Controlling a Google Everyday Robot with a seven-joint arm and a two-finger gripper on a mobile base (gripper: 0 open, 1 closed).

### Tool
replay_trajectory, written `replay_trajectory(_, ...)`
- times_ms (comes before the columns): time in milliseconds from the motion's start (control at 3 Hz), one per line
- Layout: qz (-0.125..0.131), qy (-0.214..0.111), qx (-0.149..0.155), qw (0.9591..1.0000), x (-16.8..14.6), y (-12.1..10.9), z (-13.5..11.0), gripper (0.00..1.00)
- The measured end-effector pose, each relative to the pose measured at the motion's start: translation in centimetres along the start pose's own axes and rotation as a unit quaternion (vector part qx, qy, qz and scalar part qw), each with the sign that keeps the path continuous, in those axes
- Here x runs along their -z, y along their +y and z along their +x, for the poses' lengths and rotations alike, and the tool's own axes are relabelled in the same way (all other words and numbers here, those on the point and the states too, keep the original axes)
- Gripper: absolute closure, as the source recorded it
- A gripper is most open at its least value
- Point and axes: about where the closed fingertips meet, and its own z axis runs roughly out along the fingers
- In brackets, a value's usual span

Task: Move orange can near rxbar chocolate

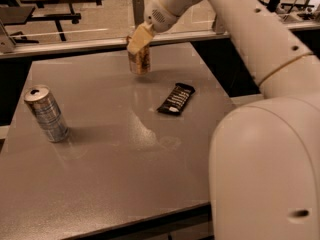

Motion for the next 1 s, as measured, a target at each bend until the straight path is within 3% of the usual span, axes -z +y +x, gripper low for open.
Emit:
replay_trajectory(667, -0.021, 0.001, -0.002, 0.9998, 4.0, 3.7, 4.6, 0.99)
replay_trajectory(1000, -0.019, 0.016, 0.007, 0.9997, 4.2, 5.5, 6.1, 0.71)
